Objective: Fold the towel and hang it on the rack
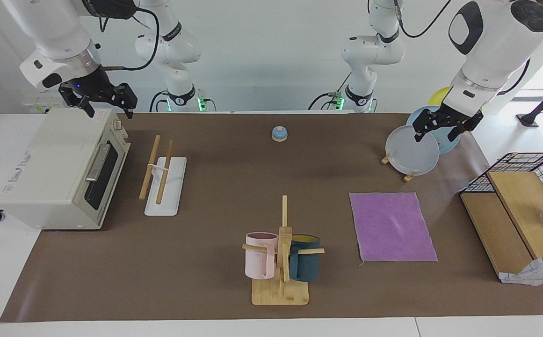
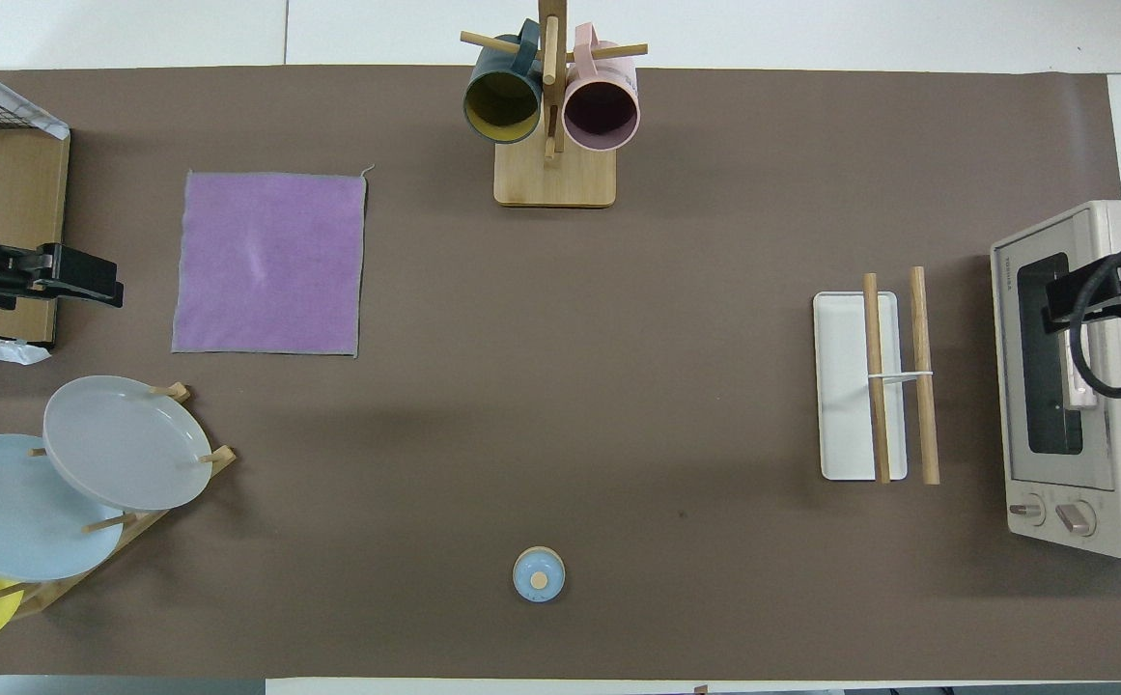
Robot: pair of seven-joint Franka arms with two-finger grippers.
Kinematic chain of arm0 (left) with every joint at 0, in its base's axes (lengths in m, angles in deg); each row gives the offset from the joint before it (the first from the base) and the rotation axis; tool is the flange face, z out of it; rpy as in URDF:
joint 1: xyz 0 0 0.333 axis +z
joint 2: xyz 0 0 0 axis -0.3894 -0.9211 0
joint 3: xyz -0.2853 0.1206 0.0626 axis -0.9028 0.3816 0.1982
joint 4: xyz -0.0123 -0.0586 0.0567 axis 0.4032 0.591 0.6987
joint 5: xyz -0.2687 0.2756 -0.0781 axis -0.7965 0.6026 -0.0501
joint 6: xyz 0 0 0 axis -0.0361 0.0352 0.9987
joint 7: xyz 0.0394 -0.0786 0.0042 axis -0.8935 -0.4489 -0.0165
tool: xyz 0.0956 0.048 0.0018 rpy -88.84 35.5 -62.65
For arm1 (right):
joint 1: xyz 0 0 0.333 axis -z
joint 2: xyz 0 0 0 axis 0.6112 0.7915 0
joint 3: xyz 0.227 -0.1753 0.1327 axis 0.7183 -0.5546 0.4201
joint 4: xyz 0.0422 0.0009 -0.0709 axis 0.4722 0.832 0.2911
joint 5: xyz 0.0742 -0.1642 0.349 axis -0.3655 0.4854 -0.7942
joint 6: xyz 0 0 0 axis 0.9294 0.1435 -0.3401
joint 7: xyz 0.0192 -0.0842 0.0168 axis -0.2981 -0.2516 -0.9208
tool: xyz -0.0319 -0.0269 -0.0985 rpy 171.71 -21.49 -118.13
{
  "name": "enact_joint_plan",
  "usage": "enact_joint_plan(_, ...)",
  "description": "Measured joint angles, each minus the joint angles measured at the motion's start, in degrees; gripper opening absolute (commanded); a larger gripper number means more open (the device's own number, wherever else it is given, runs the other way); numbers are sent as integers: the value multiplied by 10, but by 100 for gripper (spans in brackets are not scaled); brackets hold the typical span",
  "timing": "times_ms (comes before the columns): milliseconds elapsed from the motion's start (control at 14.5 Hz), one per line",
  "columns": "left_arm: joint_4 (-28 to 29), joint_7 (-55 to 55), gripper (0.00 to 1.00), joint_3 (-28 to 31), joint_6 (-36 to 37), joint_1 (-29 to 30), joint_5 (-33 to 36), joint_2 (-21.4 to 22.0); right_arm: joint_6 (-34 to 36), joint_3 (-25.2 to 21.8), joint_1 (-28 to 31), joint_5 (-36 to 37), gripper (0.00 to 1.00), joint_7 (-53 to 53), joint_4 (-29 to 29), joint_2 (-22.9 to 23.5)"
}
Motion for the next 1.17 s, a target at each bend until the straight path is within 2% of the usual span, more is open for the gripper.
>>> enact_joint_plan(829,11,0,100,3,2,3,0,4,0,0,0,0,100,0,0,0)
enact_joint_plan(967,40,0,100,7,-21,8,0,14,0,0,0,0,100,0,0,0)
enact_joint_plan(1174,121,0,100,7,-105,19,0,31,0,0,0,0,100,0,0,0)
